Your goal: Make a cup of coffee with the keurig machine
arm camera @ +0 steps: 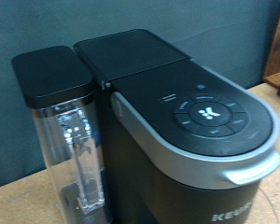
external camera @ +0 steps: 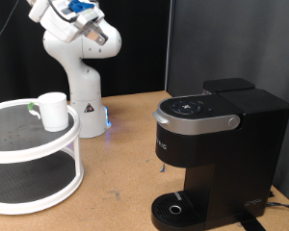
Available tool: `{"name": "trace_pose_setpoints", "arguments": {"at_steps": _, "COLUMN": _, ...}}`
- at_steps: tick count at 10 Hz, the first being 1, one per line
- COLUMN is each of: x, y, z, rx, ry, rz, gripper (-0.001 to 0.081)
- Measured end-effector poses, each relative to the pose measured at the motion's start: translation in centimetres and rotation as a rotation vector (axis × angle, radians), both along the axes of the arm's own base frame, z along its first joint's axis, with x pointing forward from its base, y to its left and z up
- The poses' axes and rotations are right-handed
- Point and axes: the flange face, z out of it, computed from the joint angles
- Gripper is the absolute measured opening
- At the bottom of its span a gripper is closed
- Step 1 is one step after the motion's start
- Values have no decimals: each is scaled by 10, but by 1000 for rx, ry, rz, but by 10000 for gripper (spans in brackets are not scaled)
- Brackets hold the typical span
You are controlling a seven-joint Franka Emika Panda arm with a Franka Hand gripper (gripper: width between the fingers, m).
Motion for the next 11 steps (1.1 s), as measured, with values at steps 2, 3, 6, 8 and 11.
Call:
{"name": "trace_pose_setpoints", "arguments": {"at_steps": 2, "x": -2, "y": 0, "z": 1, "rx": -5, "ry": -10, "rz": -10, "gripper": 1}}
{"name": "trace_pose_setpoints", "arguments": {"at_steps": 3, "x": -3, "y": -1, "z": -1, "rx": 4, "ry": -1, "rz": -1, "gripper": 1}}
{"name": "trace_pose_setpoints", "arguments": {"at_steps": 6, "x": -23, "y": -23, "z": -8, "rx": 46, "ry": -19, "rz": 35, "gripper": 1}}
{"name": "trace_pose_setpoints", "arguments": {"at_steps": 8, "x": -46, "y": -42, "z": -11, "rx": 60, "ry": -18, "rz": 76, "gripper": 1}}
{"name": "trace_pose_setpoints", "arguments": {"at_steps": 11, "x": -73, "y": -63, "z": -10, "rx": 64, "ry": -27, "rz": 90, "gripper": 1}}
